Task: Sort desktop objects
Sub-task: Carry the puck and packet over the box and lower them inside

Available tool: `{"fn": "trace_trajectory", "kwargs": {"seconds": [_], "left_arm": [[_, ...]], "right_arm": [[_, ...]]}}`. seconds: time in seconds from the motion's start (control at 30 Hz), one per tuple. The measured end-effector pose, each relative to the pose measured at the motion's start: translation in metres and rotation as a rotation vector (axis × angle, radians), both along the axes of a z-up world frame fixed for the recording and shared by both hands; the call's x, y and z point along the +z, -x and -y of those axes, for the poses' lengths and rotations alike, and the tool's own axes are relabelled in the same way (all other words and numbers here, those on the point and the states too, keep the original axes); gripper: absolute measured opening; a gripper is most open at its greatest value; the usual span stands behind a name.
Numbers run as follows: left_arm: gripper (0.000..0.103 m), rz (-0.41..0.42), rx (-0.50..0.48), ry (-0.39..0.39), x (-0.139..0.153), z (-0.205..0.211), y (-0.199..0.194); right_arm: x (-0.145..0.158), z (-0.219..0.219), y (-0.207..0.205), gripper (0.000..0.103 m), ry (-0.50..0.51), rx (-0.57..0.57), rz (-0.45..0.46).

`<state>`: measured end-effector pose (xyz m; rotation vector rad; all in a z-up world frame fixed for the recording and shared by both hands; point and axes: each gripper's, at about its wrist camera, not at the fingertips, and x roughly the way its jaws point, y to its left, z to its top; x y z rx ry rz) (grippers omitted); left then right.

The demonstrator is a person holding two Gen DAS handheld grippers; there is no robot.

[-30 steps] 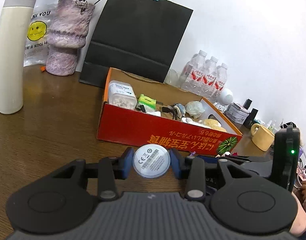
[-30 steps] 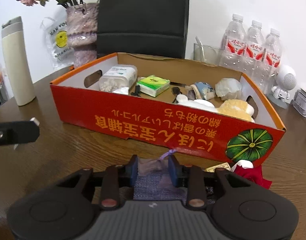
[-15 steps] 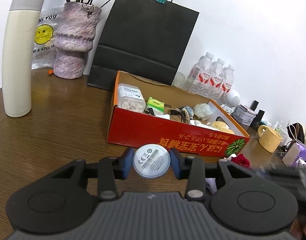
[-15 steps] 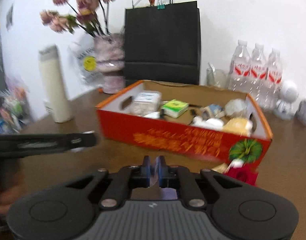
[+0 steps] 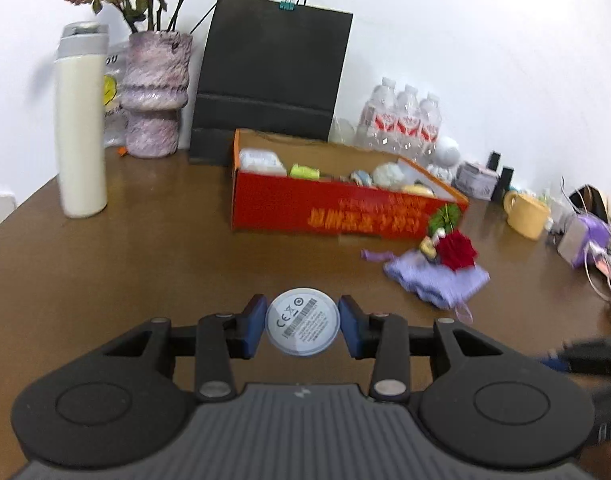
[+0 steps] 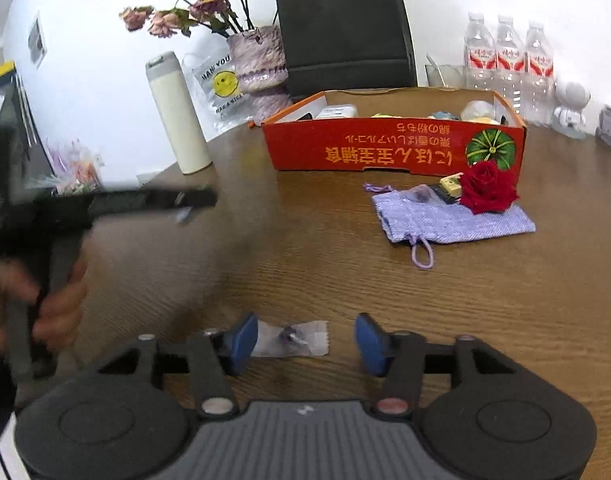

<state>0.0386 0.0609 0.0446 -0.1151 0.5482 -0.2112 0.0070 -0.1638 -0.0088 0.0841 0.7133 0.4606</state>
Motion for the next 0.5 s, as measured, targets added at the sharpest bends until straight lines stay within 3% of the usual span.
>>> {"fn": "trace_trajectory", "kwargs": {"seconds": [0.27, 0.4, 0.5], "left_arm": [[0.041, -0.017, 0.024, -0.044, -0.003, -0.002, 0.029], [0.041, -0.002, 0.010, -0.050, 0.001, 0.001, 0.035], [0.041, 0.014, -0.001, -0.061, 0.004, 0.006, 0.042]], "right_arm": [[-0.006, -0.022, 0.003, 0.053, 0.046, 0.032, -0.008], [-0.012, -0.040, 0.007, 0.049, 0.175, 0.010, 0.052], [-0.008, -0.043, 0.003, 0.049, 0.158, 0.006, 0.037]]}}
